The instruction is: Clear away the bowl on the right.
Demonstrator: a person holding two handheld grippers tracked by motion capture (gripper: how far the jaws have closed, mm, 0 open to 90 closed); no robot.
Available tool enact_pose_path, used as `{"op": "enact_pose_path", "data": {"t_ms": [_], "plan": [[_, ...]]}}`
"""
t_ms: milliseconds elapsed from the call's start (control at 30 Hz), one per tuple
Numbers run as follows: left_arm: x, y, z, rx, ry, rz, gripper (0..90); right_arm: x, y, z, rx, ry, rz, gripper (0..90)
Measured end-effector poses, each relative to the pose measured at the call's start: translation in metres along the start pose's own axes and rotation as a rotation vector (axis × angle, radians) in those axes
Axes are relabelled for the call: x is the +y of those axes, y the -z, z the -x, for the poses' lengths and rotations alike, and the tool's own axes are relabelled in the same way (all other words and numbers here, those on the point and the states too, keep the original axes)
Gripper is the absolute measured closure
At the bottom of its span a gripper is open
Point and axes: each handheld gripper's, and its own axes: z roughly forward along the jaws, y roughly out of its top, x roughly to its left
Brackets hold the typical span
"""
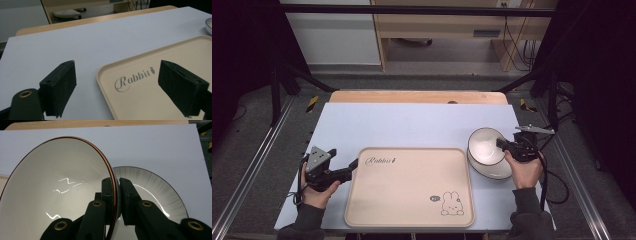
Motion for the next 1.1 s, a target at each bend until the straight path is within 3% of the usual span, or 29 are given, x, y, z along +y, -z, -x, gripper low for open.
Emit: {"op": "enact_pose_path", "data": {"t_ms": [800,1100], "plan": [[0.001,-0.001,0.001,0.002,-0.002,-0.004,14.5,0.003,0.009,-0.043,0.117,0.094,0.019,82.6],[0.0,-0.001,0.0,0.002,-0.003,-0.002,14.6,0.004,0.009,-0.051,0.138,0.111,0.019,82.7]]}}
